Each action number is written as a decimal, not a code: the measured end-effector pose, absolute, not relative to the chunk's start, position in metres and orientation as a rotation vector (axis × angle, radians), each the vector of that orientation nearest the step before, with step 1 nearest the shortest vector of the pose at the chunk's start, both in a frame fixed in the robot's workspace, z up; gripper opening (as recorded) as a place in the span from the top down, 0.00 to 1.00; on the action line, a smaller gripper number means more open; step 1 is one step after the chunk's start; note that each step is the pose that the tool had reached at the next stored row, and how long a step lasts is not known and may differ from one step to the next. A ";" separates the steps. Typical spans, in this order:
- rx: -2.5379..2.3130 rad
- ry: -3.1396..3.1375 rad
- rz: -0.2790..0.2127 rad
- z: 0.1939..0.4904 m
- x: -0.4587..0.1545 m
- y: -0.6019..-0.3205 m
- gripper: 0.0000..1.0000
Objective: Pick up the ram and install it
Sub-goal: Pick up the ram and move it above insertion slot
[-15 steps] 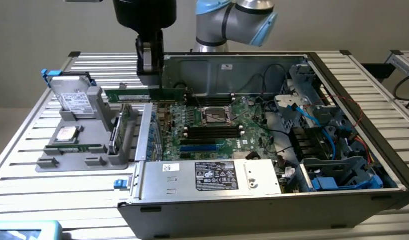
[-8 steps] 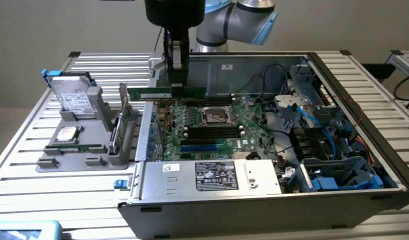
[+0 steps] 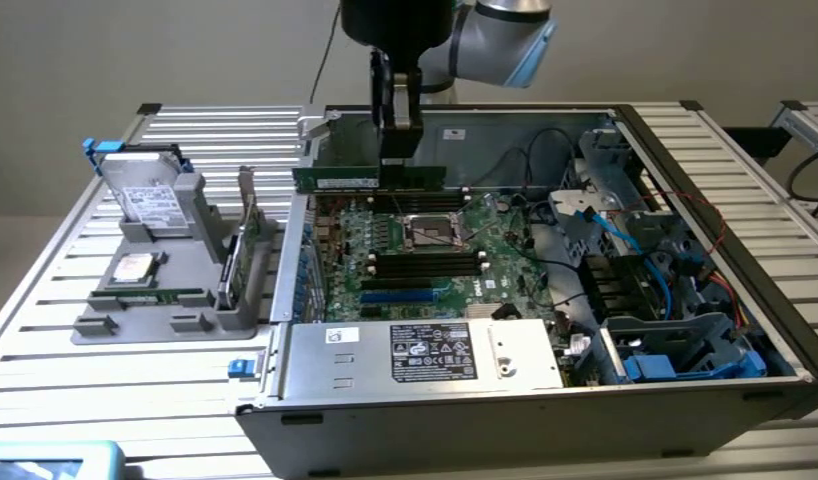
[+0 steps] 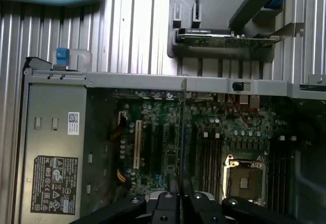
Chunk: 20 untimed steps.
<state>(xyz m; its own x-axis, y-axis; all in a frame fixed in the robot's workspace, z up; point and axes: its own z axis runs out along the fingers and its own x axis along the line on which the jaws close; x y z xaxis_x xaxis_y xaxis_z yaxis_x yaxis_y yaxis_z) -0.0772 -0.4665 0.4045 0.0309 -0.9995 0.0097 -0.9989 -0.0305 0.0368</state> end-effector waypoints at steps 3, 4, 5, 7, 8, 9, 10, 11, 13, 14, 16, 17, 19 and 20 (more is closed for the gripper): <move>2.232 -2.165 -0.026 0.404 -0.069 -0.460 0.87; 2.233 -2.166 -0.025 0.404 -0.067 -0.459 0.87; 2.234 -2.166 -0.023 0.403 -0.064 -0.457 0.87; 2.235 -2.168 -0.021 0.402 -0.059 -0.454 0.87; 2.235 -2.168 -0.020 0.402 -0.057 -0.453 0.87; 2.235 -2.168 -0.019 0.402 -0.055 -0.452 0.87; 2.236 -2.169 -0.019 0.402 -0.054 -0.451 0.87; 2.235 -2.169 -0.019 0.401 -0.053 -0.450 0.87; 2.235 -2.169 -0.018 0.400 -0.050 -0.447 0.87; 2.235 -2.169 -0.019 0.399 -0.048 -0.445 0.87; 2.235 -2.169 -0.019 0.398 -0.046 -0.442 0.87; 2.235 -2.169 -0.019 0.397 -0.045 -0.440 0.87; 2.236 -2.169 -0.018 0.396 -0.044 -0.437 0.87; 2.235 -2.169 -0.018 0.396 -0.043 -0.436 0.87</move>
